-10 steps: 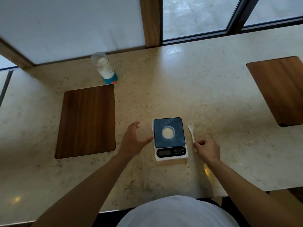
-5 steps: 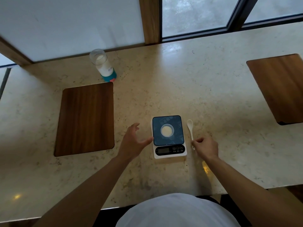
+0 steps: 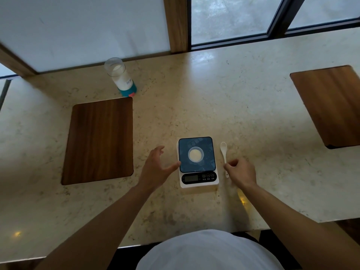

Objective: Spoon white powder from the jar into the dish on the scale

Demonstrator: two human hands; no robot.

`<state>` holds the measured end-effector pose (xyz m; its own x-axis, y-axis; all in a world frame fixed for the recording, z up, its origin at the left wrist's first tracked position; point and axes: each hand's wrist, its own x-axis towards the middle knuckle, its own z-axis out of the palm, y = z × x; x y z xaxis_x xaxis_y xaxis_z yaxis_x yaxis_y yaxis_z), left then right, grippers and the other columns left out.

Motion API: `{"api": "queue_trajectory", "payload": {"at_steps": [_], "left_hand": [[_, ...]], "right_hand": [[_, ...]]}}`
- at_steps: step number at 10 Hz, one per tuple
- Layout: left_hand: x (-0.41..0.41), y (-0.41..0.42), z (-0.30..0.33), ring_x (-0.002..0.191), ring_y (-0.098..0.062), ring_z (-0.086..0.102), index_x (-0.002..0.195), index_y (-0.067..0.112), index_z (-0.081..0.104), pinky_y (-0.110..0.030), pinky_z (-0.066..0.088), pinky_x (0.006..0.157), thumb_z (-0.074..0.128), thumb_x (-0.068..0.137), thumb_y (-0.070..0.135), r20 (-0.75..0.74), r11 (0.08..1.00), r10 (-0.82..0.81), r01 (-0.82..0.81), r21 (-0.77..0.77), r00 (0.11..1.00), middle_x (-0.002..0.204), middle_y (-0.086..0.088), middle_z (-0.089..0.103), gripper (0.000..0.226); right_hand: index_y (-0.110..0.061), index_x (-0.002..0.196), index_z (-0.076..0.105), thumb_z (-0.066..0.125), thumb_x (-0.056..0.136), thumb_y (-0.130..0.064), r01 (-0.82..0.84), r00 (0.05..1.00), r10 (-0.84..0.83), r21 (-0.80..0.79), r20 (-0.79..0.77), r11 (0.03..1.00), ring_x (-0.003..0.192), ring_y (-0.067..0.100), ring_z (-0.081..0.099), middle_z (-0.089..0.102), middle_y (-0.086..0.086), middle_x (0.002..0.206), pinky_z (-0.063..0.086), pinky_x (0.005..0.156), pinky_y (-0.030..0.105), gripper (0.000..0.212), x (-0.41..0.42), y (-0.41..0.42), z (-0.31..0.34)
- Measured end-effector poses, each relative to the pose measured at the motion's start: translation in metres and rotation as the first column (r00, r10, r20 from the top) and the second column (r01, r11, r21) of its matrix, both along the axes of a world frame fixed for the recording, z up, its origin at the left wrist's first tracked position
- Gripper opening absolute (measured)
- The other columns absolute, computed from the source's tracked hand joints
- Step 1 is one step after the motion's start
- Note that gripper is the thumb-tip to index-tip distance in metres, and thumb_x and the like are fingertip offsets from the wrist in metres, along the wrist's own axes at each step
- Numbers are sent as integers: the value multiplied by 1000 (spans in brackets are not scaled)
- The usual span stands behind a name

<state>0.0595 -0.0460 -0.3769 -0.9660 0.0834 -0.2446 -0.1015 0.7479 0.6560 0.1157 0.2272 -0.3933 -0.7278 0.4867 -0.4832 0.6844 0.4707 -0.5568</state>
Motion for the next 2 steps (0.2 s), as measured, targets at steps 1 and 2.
{"api": "queue_trajectory", "payload": {"at_steps": [1, 2], "left_hand": [[-4, 3, 2, 117, -17, 50, 139, 21, 38, -30, 41, 89, 66, 74, 67, -18, 1000, -22, 21, -15, 1000, 136, -5, 52, 85], [-20, 10, 11, 118, -19, 51, 141, 21, 37, -32, 43, 91, 59, 77, 71, -47, 999, -26, 25, -28, 999, 138, -6, 50, 84]], "right_hand": [[-17, 92, 68, 65, 88, -30, -58, 995, 58, 9, -78, 998, 72, 7, 61, 68, -4, 85, 47, 62, 26, 13, -6, 3, 3], [-14, 100, 67, 62, 91, -32, -121, 976, 126, 36, -177, 992, 79, 12, 62, 67, -1, 91, 49, 70, 27, 21, -27, 3, 14]]}}
